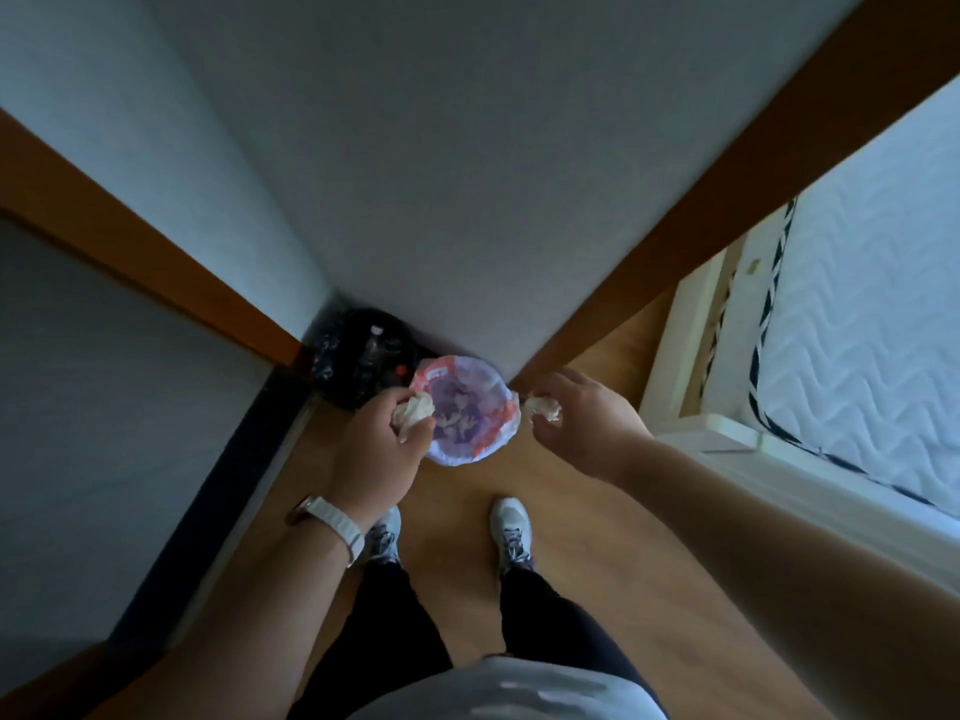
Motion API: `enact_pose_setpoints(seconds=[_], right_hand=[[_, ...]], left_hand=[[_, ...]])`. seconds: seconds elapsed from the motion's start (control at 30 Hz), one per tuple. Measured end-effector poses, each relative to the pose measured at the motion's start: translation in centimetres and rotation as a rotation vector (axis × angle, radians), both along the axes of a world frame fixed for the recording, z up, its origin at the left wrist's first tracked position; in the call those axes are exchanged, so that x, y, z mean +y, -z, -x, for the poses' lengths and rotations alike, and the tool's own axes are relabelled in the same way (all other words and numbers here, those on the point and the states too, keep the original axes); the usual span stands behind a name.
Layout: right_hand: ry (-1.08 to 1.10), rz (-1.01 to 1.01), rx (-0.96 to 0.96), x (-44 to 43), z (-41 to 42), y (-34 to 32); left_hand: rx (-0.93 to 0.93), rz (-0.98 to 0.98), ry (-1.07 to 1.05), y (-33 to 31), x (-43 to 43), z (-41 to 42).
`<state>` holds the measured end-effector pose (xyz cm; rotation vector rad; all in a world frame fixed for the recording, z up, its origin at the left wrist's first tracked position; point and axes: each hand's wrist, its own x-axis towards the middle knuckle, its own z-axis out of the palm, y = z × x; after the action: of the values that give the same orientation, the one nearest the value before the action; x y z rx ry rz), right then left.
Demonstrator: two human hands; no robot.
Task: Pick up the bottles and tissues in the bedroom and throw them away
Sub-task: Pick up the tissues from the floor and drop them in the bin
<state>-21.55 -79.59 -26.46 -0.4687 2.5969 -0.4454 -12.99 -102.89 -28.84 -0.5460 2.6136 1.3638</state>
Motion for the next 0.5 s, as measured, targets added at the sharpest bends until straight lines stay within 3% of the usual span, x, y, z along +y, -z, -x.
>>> enact_pose_setpoints(seconds=[0.2,0.5], right_hand=[[0.096,-0.02,-0.039,-4.2,0.3,7.3],[0.225,0.011,-0.127,-6.8,0.0,27.7]], left_hand=[[-0.046,0.023,0.121,7.6,-4.3,2.9],[-0.108,0.107,0.206,26.7,-6.2,6.2]])
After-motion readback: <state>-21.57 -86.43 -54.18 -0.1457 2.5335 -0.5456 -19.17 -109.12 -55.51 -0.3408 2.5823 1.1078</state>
